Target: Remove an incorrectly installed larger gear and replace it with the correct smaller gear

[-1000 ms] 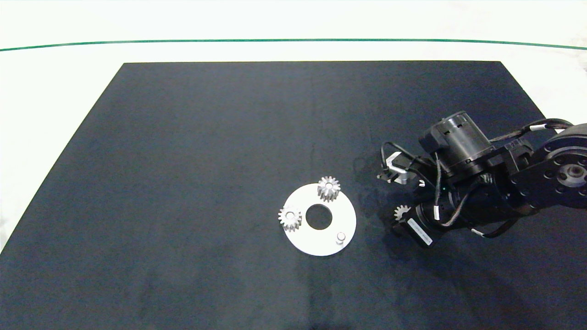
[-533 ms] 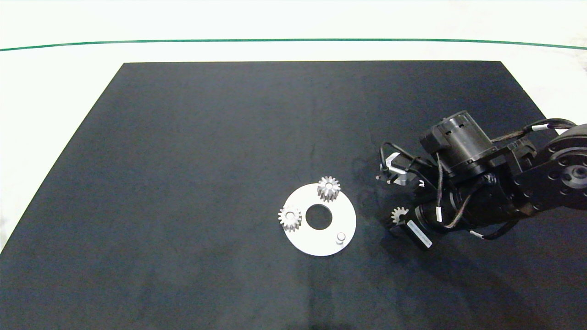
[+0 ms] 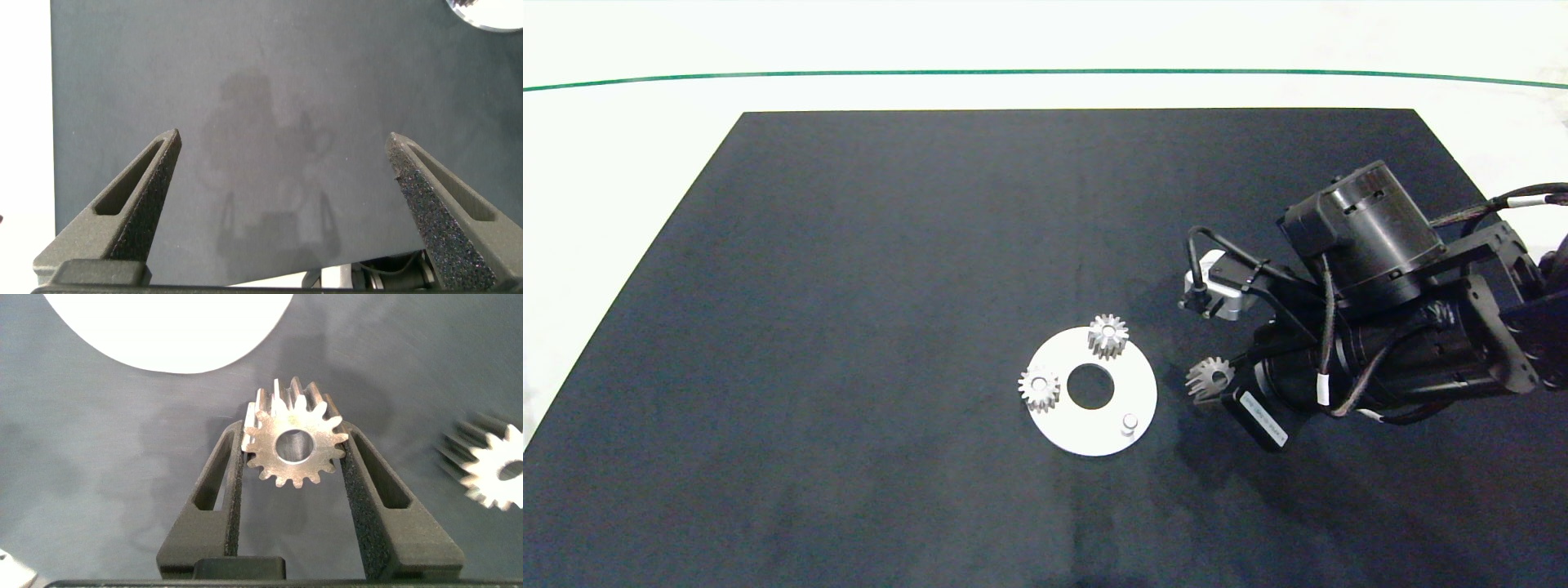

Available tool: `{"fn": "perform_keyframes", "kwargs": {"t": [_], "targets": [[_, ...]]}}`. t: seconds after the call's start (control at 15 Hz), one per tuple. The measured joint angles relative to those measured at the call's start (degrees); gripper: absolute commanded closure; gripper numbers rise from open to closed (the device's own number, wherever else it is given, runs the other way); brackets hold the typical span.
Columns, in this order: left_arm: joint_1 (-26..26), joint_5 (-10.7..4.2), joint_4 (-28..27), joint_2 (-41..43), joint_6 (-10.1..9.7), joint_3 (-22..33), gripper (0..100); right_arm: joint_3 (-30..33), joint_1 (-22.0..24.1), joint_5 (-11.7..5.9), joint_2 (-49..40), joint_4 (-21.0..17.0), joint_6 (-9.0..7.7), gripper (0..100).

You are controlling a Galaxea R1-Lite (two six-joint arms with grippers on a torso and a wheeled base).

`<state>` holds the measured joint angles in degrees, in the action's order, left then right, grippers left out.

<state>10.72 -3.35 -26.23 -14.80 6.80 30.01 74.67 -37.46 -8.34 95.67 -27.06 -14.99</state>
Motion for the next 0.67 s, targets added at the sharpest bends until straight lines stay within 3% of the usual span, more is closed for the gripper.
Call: {"fn": "perform_keyframes", "kwargs": {"t": [0.33,0.67], "targets": [[-0.09,-0.02,0.22,0.67,0.00,0.28,0,0.16,-5.73,-1.06,0.05,-0.27,-0.05,81],[-0.09,-0.02,0.22,1.18,0.02,0.41,0,0.61,-7.11,-2.29,1.60,-0.66,-0.11,81]]}}
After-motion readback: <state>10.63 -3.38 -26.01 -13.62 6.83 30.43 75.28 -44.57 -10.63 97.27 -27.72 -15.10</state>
